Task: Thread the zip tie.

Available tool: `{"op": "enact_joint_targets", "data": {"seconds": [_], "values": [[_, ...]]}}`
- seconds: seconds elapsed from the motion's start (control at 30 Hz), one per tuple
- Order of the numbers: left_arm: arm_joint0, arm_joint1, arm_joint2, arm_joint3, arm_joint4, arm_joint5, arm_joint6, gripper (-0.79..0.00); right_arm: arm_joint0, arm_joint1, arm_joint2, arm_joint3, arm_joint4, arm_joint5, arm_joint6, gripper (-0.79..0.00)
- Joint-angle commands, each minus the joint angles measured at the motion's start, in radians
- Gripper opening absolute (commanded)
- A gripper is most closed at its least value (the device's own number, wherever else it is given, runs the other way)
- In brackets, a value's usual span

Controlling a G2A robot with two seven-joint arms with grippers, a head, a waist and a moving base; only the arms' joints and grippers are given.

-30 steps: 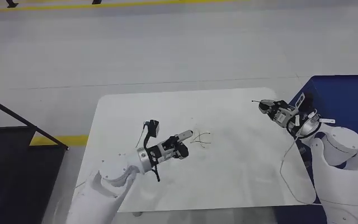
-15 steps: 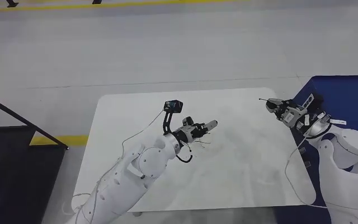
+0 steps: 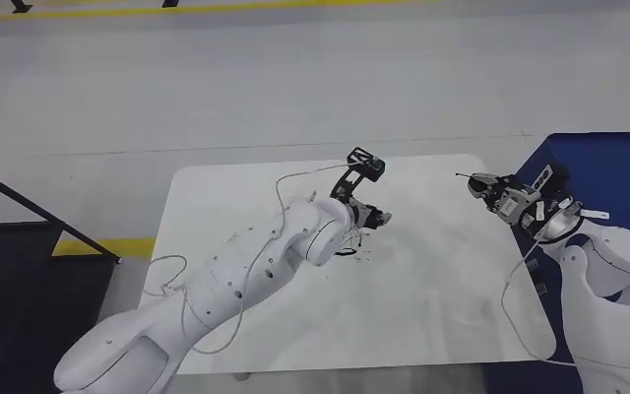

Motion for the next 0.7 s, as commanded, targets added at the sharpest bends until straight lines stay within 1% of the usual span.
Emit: {"op": "enact_joint_targets", "data": {"seconds": [0.0,0.03,0.07,0.1,0.47,0.5,0.53,0.57,0.6,0.63,0.67], "values": [[-0.02,-0.014,0.009,0.052,-0.029,-0.033,-0.017,-0.182,0.0,0.0,0.0,0.0,0.0,0.0,0.0,-0.785],[-0.02,-0.014,0.009,0.052,-0.029,-0.033,-0.017,-0.185,0.0,0.0,0.0,0.0,0.0,0.0,0.0,-0.785],[-0.02,-0.014,0.009,0.052,-0.029,-0.033,-0.017,-0.582,0.0,0.0,0.0,0.0,0.0,0.0,0.0,-0.785],[-0.02,-0.014,0.009,0.052,-0.029,-0.033,-0.017,-0.785,0.0,0.0,0.0,0.0,0.0,0.0,0.0,-0.785],[-0.02,-0.014,0.009,0.052,-0.029,-0.033,-0.017,-0.785,0.0,0.0,0.0,0.0,0.0,0.0,0.0,-0.785],[-0.018,-0.014,0.012,0.053,-0.021,-0.034,-0.016,-0.785,0.0,0.0,0.0,0.0,0.0,0.0,0.0,-0.785],[-0.015,-0.015,0.029,0.063,0.025,-0.024,-0.027,-0.785,0.0,0.0,0.0,0.0,0.0,0.0,0.0,-0.785],[-0.012,-0.02,0.041,0.061,0.034,-0.032,-0.047,-0.785,0.0,0.0,0.0,0.0,0.0,0.0,0.0,-0.785],[-0.01,-0.025,0.041,0.068,0.008,-0.067,-0.057,-0.785,0.0,0.0,0.0,0.0,0.0,0.0,0.0,-0.785],[-0.012,-0.031,0.036,0.093,-0.014,-0.094,-0.059,-0.785,0.0,0.0,0.0,0.0,0.0,0.0,0.0,-0.785],[-0.017,-0.037,0.038,0.127,-0.015,-0.099,-0.067,-0.785,0.0,0.0,0.0,0.0,0.0,0.0,0.0,-0.785]]}}
